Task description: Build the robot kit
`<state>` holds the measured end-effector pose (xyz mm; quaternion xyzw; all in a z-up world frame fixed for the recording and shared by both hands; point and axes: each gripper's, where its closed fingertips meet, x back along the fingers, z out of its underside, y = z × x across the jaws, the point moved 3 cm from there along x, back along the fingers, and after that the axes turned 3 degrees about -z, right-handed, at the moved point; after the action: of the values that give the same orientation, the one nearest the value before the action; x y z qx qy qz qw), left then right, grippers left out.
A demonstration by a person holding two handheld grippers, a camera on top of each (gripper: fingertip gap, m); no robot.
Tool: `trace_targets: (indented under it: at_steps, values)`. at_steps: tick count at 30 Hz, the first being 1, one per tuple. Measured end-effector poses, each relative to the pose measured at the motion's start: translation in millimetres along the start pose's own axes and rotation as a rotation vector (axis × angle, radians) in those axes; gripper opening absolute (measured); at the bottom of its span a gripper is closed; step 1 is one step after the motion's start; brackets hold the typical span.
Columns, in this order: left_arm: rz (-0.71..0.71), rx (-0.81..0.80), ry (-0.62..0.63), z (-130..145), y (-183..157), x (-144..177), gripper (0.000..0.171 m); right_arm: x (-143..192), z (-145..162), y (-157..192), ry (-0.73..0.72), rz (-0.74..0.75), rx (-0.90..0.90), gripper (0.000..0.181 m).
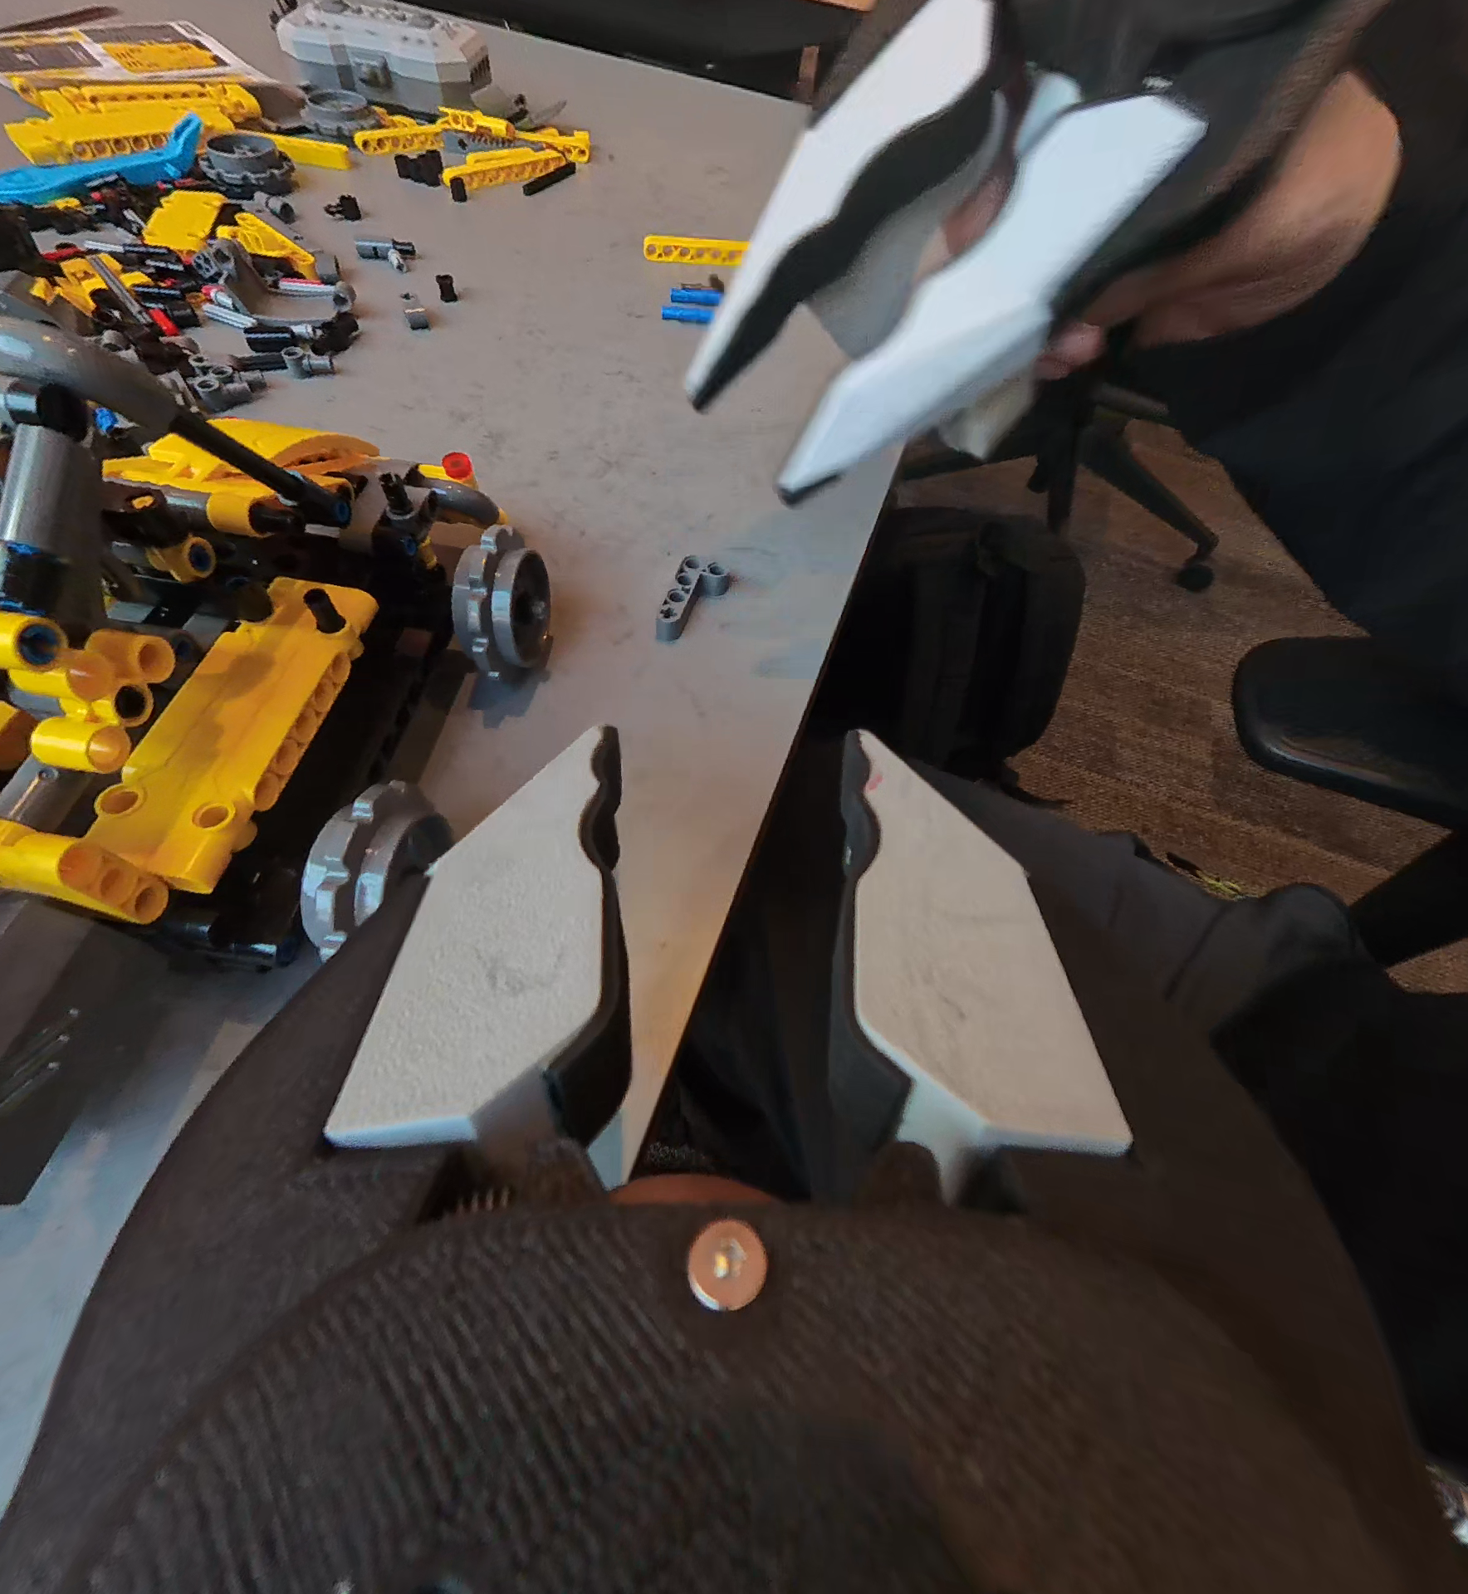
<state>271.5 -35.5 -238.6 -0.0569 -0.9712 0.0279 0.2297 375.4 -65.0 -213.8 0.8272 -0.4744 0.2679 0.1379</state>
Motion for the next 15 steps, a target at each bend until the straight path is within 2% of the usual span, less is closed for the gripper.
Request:
trace_targets:
  at_steps: [2,5,11,15]
  values:
    - [-0.008,0.0,-0.003,-1,4,1,0.049,-2,-3,30,0.011,-0.145,0.097,0.027]
    - [-0.016,0.009,-0.019,-5,8,5,0.049,-5,4,41,0.078,-0.217,0.103,0.023]
    - [-0.069,0.039,-0.004,-5,18,5,0.047,10,34,-36,0.167,0.166,-0.14,0.018]
    - [-0.09,0.018,0.004,-3,20,4,0.047,26,51,-52,0.142,0.238,-0.29,0.0]
